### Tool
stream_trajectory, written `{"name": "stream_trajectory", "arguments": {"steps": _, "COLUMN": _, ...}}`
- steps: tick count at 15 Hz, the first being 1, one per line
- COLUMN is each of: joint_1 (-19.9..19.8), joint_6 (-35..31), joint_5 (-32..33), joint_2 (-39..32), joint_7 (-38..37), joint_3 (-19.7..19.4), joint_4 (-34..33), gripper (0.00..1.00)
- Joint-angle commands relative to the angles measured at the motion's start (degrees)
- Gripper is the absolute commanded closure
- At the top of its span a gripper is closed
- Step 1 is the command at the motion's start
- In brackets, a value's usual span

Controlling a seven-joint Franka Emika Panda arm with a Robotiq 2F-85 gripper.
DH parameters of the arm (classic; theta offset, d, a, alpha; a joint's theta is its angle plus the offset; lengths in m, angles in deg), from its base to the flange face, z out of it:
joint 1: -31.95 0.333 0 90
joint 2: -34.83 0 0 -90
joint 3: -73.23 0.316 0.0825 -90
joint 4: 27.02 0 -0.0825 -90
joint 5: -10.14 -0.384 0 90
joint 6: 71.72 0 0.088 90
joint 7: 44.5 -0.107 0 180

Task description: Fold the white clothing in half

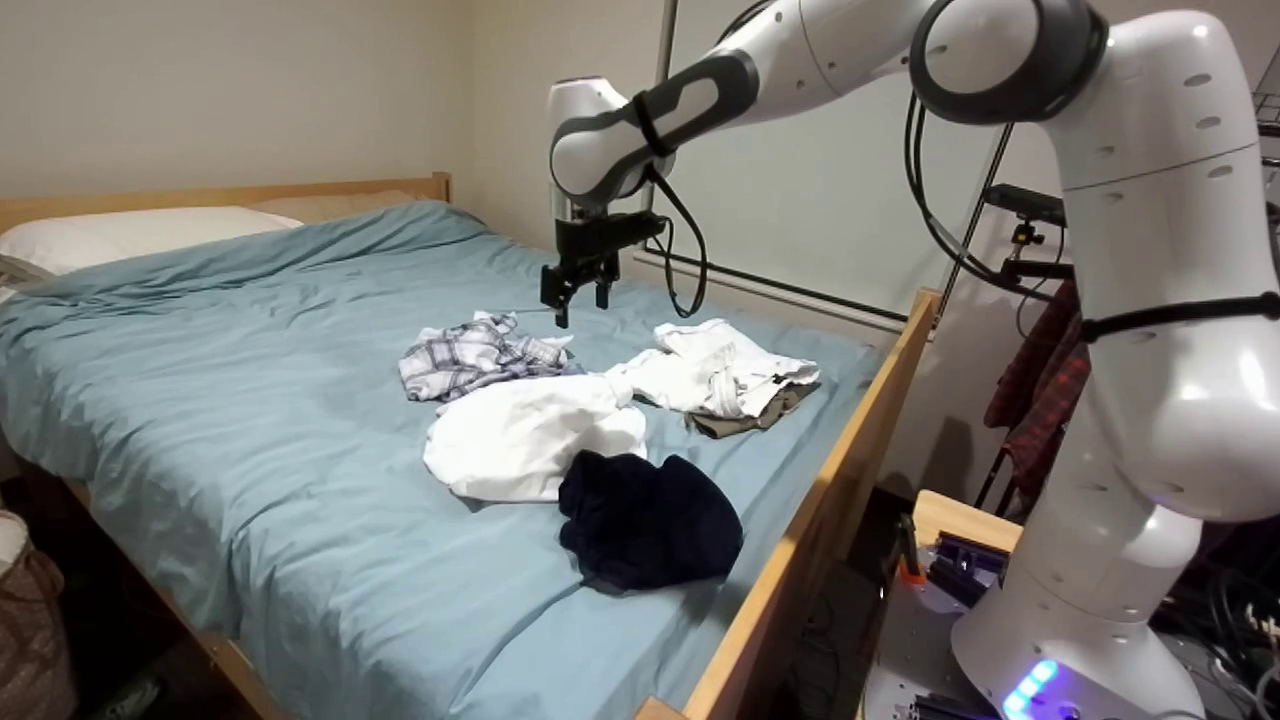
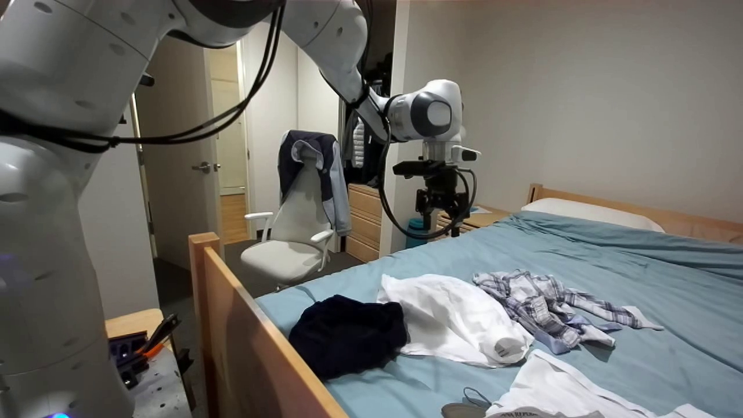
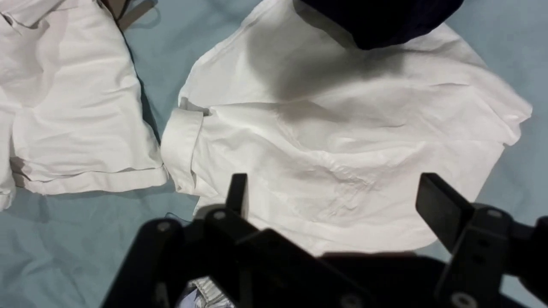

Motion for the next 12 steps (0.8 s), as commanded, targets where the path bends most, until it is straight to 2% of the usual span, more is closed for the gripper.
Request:
{"name": "stream_trajectory", "arguments": {"steps": 1, "joint_1": 0.22, "joint_6": -2.24, "joint_5": -1.94, "joint_2": -0.12, "joint_7": -1.61, "joint_3": -0.25, "joint_4": 0.15, "gripper": 0.00}}
{"name": "stream_trajectory", "arguments": {"steps": 4, "joint_1": -1.25, "joint_6": 1.12, "joint_5": -8.51, "joint_2": 0.24, "joint_7": 1.63, "joint_3": 1.86, "joint_4": -0.24, "gripper": 0.00}}
{"name": "stream_trajectory", "arguments": {"steps": 6, "joint_1": -1.43, "joint_6": 5.88, "joint_5": -11.26, "joint_2": 0.35, "joint_7": 3.17, "joint_3": 2.32, "joint_4": -0.83, "gripper": 0.00}}
{"name": "stream_trajectory", "arguments": {"steps": 8, "joint_1": -0.25, "joint_6": 5.18, "joint_5": -9.39, "joint_2": 0.08, "joint_7": 1.80, "joint_3": 1.02, "joint_4": -0.52, "gripper": 0.00}}
{"name": "stream_trajectory", "arguments": {"steps": 10, "joint_1": -0.46, "joint_6": 5.61, "joint_5": -9.19, "joint_2": 0.15, "joint_7": 3.67, "joint_3": 1.16, "joint_4": -0.56, "gripper": 0.00}}
{"name": "stream_trajectory", "arguments": {"steps": 12, "joint_1": 0.04, "joint_6": 4.48, "joint_5": -9.36, "joint_2": -0.08, "joint_7": 1.99, "joint_3": 0.94, "joint_4": -0.26, "gripper": 0.00}}
